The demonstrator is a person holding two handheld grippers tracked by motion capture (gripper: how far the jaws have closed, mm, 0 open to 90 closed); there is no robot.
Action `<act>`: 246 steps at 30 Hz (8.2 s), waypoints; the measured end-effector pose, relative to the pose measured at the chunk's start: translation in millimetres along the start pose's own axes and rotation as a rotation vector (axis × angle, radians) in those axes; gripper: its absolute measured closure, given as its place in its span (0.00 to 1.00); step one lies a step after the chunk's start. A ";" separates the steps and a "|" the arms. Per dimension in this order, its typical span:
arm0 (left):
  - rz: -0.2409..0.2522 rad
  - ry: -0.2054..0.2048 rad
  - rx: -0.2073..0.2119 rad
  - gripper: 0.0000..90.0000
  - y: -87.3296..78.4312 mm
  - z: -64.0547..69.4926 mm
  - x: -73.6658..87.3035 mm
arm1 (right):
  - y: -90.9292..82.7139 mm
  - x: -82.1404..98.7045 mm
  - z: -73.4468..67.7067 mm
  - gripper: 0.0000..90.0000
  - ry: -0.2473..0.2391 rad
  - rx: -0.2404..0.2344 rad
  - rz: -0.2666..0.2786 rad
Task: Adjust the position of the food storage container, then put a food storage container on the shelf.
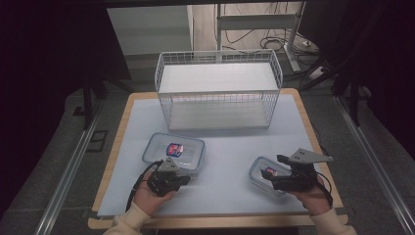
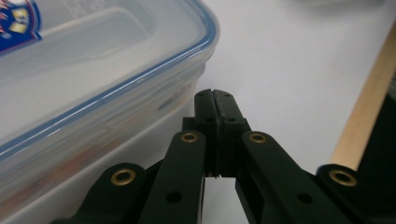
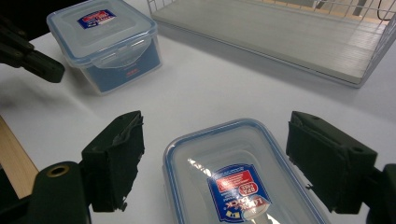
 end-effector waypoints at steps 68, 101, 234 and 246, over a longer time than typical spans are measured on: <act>0.091 -0.375 -0.101 1.00 -9.7 -123.1 -20.2 | 5.9 -2.0 6.4 0.20 0.033 0.022 -0.007; 0.213 -0.283 -0.032 0.66 -28.7 -71.6 -45.0 | 21.1 -20.1 8.1 0.17 0.062 -0.001 0.006; 0.118 -0.449 0.295 0.52 1.1 -65.8 -43.2 | 112.5 -26.3 17.0 0.53 0.437 -0.411 -0.265; 0.126 -0.443 0.304 0.54 -0.3 -65.6 -42.1 | 110.7 -24.4 17.1 0.55 0.471 -0.416 -0.243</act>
Point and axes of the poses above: each handheld gripper's, and its own axes: y roughly forward along the jaws, x roughly out of its underside, z roughly to its right, the point moved 5 cm from there along y, roughly forward along the jaws, and after that the axes turned 9 degrees about -y, right-handed, at the moved point
